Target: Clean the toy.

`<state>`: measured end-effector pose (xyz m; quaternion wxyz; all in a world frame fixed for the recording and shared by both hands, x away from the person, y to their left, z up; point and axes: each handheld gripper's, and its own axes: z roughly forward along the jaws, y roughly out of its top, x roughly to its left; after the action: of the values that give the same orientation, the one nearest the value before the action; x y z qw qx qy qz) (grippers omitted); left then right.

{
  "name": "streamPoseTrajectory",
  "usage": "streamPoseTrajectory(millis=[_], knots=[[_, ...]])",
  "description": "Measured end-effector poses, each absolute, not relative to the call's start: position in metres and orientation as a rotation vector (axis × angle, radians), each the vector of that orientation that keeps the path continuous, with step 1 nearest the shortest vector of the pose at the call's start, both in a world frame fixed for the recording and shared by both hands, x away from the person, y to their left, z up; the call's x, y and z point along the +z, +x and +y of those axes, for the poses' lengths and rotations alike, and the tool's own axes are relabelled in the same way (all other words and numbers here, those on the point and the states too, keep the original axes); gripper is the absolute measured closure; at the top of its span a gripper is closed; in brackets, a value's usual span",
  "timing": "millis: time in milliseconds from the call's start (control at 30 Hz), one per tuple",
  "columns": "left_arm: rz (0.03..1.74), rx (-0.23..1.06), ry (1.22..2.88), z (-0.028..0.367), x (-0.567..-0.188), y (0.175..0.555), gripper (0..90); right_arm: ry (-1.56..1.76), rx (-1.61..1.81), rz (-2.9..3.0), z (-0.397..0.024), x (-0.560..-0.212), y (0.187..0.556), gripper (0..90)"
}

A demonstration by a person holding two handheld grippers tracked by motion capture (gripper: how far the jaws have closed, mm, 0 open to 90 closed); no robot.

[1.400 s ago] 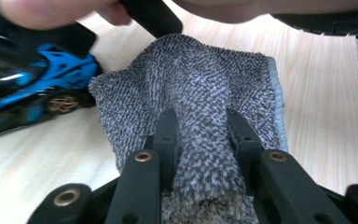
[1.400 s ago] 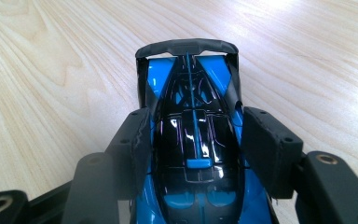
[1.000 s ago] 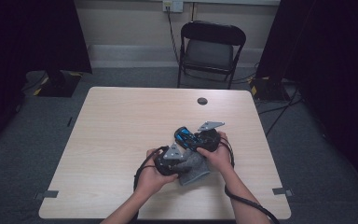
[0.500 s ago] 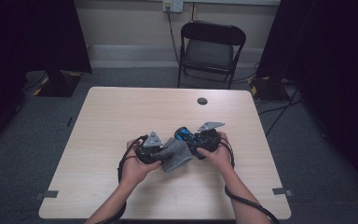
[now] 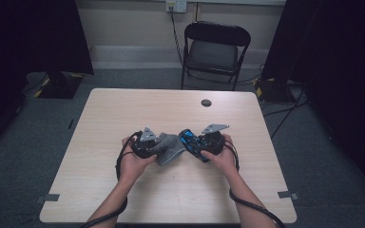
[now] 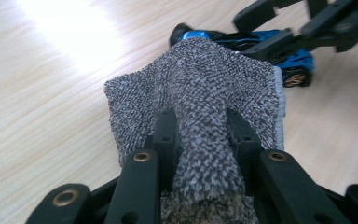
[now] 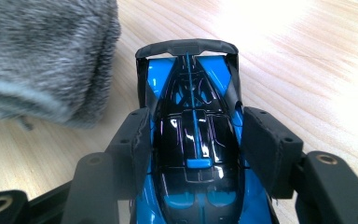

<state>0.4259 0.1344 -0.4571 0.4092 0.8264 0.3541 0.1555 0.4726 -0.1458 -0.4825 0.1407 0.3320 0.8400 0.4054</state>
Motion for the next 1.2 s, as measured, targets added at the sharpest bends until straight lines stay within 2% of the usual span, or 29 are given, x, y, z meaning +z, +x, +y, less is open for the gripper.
streamPoseTrajectory(millis=[233, 533, 1200], knots=[[0.955, 0.407, 2.099, 0.133, -0.468, 0.437, 69.8, 0.957, 1.173, 2.427, -0.146, -0.483, 0.473, 43.3], [0.941, 0.398, 2.155, 0.122, -0.481, 0.439, 69.4, 0.958, 1.177, 2.425, -0.146, -0.483, 0.472, 43.3], [0.910, 0.353, 2.157, 0.114, -0.484, 0.433, 69.4, 0.959, 1.176, 2.426, -0.147, -0.483, 0.472, 43.3]])
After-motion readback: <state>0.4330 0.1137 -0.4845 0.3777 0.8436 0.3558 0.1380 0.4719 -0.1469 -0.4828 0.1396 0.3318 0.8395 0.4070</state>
